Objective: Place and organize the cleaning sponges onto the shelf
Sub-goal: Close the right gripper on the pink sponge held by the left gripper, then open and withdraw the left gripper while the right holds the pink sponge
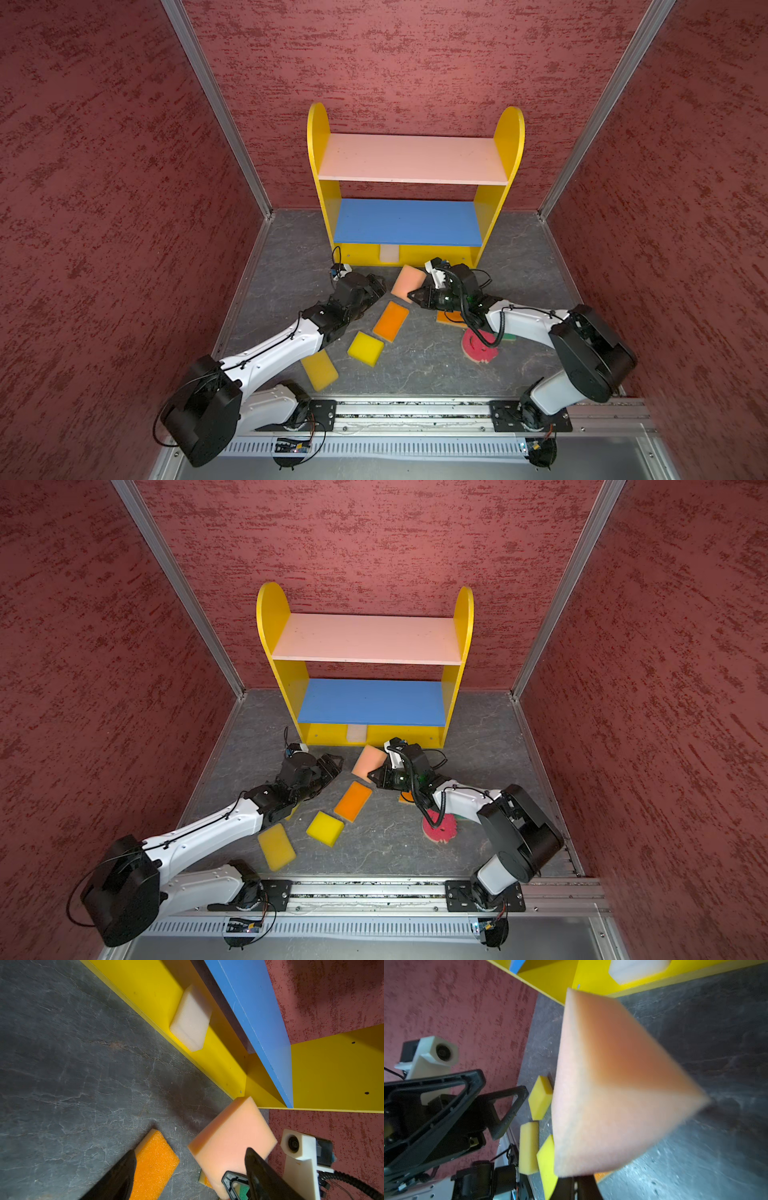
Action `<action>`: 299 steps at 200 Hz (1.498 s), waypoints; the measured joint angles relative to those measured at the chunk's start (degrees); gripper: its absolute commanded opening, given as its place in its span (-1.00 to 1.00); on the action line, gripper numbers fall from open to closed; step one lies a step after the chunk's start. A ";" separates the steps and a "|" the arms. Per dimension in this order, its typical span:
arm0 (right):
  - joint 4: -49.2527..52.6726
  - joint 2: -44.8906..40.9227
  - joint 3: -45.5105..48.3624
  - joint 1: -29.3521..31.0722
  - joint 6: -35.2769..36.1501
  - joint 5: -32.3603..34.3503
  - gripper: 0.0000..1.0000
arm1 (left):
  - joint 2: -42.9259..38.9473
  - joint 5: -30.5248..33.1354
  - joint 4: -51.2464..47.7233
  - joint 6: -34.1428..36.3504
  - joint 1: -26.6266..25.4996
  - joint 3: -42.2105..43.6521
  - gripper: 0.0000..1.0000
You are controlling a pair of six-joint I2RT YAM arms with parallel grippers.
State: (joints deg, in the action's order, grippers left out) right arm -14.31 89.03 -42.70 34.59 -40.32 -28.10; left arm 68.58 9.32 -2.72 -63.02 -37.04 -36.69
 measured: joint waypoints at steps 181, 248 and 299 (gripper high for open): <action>6.27 -1.53 -4.46 -3.48 6.23 -20.98 -0.77 | 10.05 -13.14 20.72 0.61 -0.79 -0.98 -0.64; 0.50 -3.34 -0.07 -4.44 0.37 -20.11 0.21 | 8.13 -11.56 18.62 0.57 -0.46 -1.03 -0.86; -8.50 -8.63 7.10 -4.48 -8.44 -16.79 0.12 | 7.08 -9.44 17.05 0.96 -0.15 -1.70 -0.86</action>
State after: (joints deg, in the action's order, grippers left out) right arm -22.81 80.40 -35.59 30.11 -48.75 -44.88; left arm 75.66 -0.12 14.33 -62.06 -37.19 -38.39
